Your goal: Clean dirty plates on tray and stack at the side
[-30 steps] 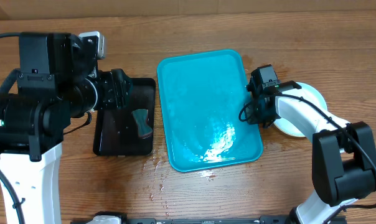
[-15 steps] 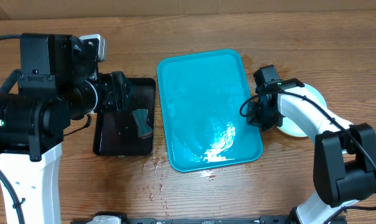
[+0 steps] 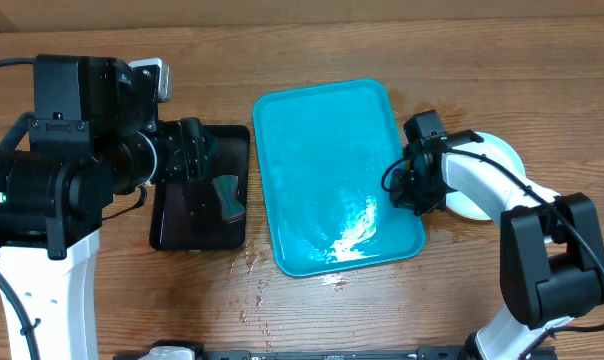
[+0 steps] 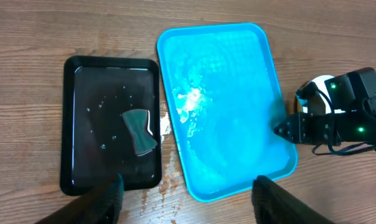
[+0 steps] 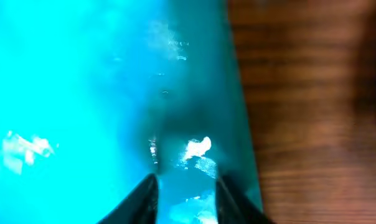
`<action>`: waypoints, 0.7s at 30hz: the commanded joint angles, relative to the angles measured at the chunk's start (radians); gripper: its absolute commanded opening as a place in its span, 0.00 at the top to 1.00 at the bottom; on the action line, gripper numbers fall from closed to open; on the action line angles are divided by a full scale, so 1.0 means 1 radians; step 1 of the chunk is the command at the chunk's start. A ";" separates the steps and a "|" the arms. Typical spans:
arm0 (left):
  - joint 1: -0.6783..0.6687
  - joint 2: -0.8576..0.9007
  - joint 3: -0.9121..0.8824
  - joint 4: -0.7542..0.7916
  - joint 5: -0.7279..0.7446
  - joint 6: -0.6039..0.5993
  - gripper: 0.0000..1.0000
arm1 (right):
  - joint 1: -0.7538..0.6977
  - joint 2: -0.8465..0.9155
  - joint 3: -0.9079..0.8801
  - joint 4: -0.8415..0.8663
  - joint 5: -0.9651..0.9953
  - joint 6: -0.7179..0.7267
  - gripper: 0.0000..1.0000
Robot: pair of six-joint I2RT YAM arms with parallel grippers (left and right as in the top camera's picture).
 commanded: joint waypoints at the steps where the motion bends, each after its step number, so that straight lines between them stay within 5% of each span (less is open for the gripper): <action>1: -0.005 -0.003 -0.006 0.011 0.016 0.011 0.32 | -0.010 -0.013 0.032 0.006 0.115 -0.145 0.67; 7: -0.005 -0.003 -0.006 0.013 0.014 0.011 0.32 | -0.006 -0.015 0.032 -0.036 0.073 -0.277 0.71; 15: -0.005 -0.003 -0.006 0.039 0.015 0.011 0.30 | -0.018 -0.075 0.034 -0.002 0.042 -0.267 0.74; 21: -0.005 -0.003 -0.006 0.031 0.016 0.011 0.31 | 0.025 -0.072 0.007 -0.090 -0.203 -0.185 0.89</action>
